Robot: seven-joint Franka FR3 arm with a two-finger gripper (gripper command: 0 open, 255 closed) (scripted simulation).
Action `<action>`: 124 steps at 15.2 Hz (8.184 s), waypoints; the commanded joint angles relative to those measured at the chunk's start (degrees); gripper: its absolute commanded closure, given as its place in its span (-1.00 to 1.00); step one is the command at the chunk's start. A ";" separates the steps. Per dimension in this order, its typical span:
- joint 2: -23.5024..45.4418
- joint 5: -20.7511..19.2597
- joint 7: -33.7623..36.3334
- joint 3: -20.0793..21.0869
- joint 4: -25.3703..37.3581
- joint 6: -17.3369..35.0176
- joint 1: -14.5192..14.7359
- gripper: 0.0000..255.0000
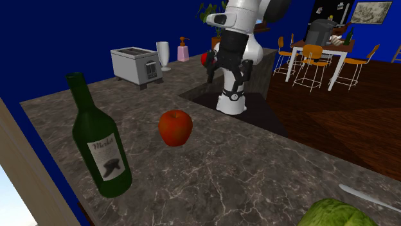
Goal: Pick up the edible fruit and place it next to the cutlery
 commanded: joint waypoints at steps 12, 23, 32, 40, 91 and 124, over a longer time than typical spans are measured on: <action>10.04 -15.35 29.26 3.02 -1.05 17.22 -16.77 -1.00; 14.04 -18.56 31.43 3.18 -1.37 21.38 -18.50 -1.00; 14.03 -18.55 31.43 3.18 -1.37 21.37 -18.50 1.00; 11.63 -15.80 28.56 2.54 0.29 17.67 -17.46 1.00; 2.85 -4.87 37.92 17.78 23.33 -18.52 -8.00 1.00; 48.45 -31.54 85.58 48.28 62.13 -44.78 12.95 1.00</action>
